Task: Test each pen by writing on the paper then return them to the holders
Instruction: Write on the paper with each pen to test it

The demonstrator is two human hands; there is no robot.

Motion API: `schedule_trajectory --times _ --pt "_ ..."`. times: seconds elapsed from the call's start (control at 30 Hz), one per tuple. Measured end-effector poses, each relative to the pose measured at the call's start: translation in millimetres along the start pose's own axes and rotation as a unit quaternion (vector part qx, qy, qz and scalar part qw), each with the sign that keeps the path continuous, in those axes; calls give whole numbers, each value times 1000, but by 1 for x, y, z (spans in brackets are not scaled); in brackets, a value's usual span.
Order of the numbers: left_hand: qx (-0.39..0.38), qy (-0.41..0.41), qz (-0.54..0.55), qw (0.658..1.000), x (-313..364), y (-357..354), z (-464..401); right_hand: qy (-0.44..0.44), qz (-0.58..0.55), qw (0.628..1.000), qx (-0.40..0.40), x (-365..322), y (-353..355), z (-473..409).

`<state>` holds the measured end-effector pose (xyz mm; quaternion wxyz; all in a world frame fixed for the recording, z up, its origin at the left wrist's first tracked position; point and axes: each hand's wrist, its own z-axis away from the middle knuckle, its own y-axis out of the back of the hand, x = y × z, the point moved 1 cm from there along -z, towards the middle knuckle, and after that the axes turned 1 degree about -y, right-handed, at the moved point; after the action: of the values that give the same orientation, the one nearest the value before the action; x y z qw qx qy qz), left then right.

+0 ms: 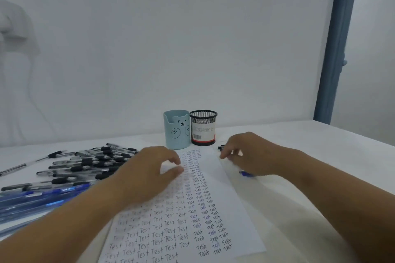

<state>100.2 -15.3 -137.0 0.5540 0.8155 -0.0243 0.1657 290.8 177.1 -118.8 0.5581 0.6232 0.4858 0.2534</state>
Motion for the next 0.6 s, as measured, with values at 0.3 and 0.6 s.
schedule_trajectory --times 0.3,0.6 --pt "-23 54 -45 997 -66 63 32 107 -13 992 -65 -97 -36 -36" --pt "-24 -6 -78 997 -88 59 48 103 -57 993 -28 -83 -60 -38"
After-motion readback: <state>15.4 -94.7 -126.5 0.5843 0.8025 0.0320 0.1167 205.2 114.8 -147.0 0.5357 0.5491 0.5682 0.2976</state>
